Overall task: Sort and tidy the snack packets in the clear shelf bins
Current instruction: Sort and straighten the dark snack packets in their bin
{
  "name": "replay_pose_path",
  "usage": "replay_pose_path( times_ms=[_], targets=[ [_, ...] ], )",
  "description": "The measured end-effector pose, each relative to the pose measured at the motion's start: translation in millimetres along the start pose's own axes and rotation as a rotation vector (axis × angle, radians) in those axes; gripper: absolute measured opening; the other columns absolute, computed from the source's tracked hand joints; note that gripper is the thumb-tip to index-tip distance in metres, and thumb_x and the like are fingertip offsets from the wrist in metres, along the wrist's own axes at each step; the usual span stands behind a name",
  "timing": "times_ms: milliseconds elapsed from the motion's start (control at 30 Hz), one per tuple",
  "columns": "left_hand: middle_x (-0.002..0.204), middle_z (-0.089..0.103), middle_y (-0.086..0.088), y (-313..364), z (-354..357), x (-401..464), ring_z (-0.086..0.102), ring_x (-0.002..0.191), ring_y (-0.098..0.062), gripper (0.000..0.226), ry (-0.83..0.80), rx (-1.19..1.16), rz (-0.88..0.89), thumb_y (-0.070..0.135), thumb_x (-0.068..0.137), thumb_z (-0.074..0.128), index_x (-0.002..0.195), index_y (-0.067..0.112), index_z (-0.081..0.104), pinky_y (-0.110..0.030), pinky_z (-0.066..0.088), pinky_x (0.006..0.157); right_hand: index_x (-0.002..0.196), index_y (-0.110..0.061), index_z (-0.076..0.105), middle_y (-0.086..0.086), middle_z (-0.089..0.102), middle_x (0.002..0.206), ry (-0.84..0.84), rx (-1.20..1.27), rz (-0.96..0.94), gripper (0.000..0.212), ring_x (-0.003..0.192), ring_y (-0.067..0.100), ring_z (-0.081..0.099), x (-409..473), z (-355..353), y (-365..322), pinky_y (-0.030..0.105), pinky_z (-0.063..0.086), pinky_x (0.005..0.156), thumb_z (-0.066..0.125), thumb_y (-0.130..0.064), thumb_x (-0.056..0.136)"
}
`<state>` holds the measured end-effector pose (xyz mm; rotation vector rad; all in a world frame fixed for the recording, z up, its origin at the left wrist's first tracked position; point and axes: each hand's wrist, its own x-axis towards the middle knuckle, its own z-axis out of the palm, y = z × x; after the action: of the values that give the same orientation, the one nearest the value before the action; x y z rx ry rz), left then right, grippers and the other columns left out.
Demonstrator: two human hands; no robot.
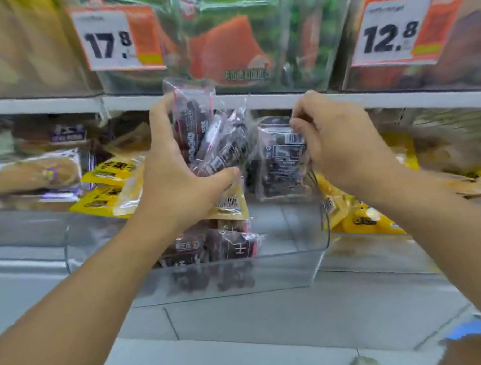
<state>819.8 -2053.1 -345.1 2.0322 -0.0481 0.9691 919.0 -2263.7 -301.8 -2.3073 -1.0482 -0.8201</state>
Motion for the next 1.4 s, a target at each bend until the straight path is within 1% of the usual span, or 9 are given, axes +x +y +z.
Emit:
replay_pose_path(
  times_ms=[133, 300, 433, 567, 733, 933, 1067, 1200, 1400],
  targets=[
    [0.112, 0.039, 0.034, -6.0, 4.7, -0.3, 0.043, 0.097, 0.031, 0.097, 0.080, 0.009, -0.028, 0.007, 0.072, 0.087, 0.147, 0.020, 0.026, 0.006, 0.032, 0.076, 0.099, -0.016, 0.045, 0.008, 0.060, 0.077, -0.217, -0.411, -0.070, 0.015, 0.067, 0.034, 0.054, 14.9, 19.5, -3.8, 0.040, 0.041, 0.056, 0.043, -0.029, 0.105],
    [0.115, 0.043, 0.029, -10.8, 6.0, -1.2, 0.047, 0.098, 0.027, 0.097, 0.146, -0.043, -0.022, 0.007, 0.072, 0.087, 0.147, 0.014, 0.025, 0.005, 0.036, 0.077, 0.096, -0.015, 0.042, 0.002, 0.041, 0.071, -0.435, -0.648, -0.102, 0.024, 0.067, 0.031, 0.050, 19.2, 36.9, -4.1, 0.036, 0.035, 0.053, 0.057, 0.002, 0.088],
    [0.116, 0.042, 0.028, -12.3, 4.9, -1.9, 0.045, 0.100, 0.029, 0.097, 0.122, -0.071, -0.031, 0.008, 0.074, 0.087, 0.148, 0.014, 0.024, 0.006, 0.035, 0.077, 0.086, -0.012, 0.052, 0.004, 0.051, 0.075, -0.696, -0.697, -0.162, 0.020, 0.068, 0.030, 0.058, 24.9, 62.0, -4.3, 0.035, 0.045, 0.056, 0.057, 0.007, 0.083],
    [0.127, 0.046, 0.015, -13.9, 2.2, 0.0, 0.048, 0.110, 0.019, 0.100, 0.115, -0.082, -0.041, 0.011, 0.074, 0.088, 0.149, 0.017, 0.022, 0.002, 0.037, 0.084, 0.084, -0.008, 0.063, 0.012, 0.063, 0.080, -0.863, -0.533, -0.058, 0.013, 0.069, 0.028, 0.059, 52.7, 72.9, 13.0, 0.035, 0.051, 0.060, 0.068, -0.019, 0.088],
    [0.143, 0.043, 0.006, -11.2, 1.2, -1.2, 0.046, 0.124, 0.000, 0.103, 0.108, -0.061, -0.066, 0.016, 0.075, 0.088, 0.152, 0.020, 0.019, -0.004, 0.039, 0.097, 0.093, -0.009, 0.071, 0.003, 0.068, 0.085, -1.095, -0.472, -0.044, 0.060, 0.078, 0.024, 0.064, 59.7, 87.6, 5.7, 0.029, 0.046, 0.059, 0.087, -0.058, 0.062],
    [0.143, 0.037, 0.019, -8.5, -0.2, -3.6, 0.050, 0.125, -0.009, 0.107, 0.098, -0.096, -0.086, 0.019, 0.075, 0.088, 0.153, 0.030, 0.016, -0.040, 0.053, 0.099, 0.078, -0.014, 0.052, 0.006, 0.062, 0.087, -0.809, -0.555, 0.004, 0.045, 0.076, 0.027, 0.059, 69.9, 92.5, 18.0, 0.028, 0.046, 0.062, 0.085, -0.045, 0.074],
    [0.143, 0.041, 0.012, -7.0, 0.0, -4.7, 0.045, 0.127, -0.002, 0.104, 0.094, -0.093, -0.096, 0.020, 0.073, 0.089, 0.151, 0.025, 0.019, -0.023, 0.044, 0.104, 0.110, -0.011, 0.063, 0.010, 0.067, 0.110, -0.704, -0.500, -0.001, 0.043, 0.099, 0.033, 0.065, 70.9, 100.2, 24.1, 0.031, 0.049, 0.072, 0.085, -0.028, 0.077],
    [0.128, 0.049, 0.015, -4.6, 0.2, -1.9, 0.058, 0.114, -0.006, 0.101, 0.071, -0.161, -0.138, 0.019, 0.068, 0.092, 0.143, 0.029, 0.026, -0.040, 0.058, 0.087, 0.116, -0.013, 0.063, 0.005, 0.070, 0.113, -0.683, -0.395, 0.099, 0.033, 0.098, 0.029, 0.067, 70.0, 108.0, 28.3, 0.031, 0.052, 0.078, 0.076, -0.019, 0.087],
    [0.116, 0.048, 0.027, 3.9, 7.5, -3.6, 0.053, 0.102, 0.020, 0.094, 0.040, -0.219, -0.131, 0.012, 0.067, 0.092, 0.134, 0.031, 0.029, -0.010, 0.049, 0.085, 0.132, -0.016, 0.059, 0.008, 0.062, 0.127, -0.776, -0.356, 0.145, 0.041, 0.112, 0.029, 0.059, 63.6, 100.5, 30.7, 0.032, 0.049, 0.092, 0.067, -0.023, 0.093]
  ],
)
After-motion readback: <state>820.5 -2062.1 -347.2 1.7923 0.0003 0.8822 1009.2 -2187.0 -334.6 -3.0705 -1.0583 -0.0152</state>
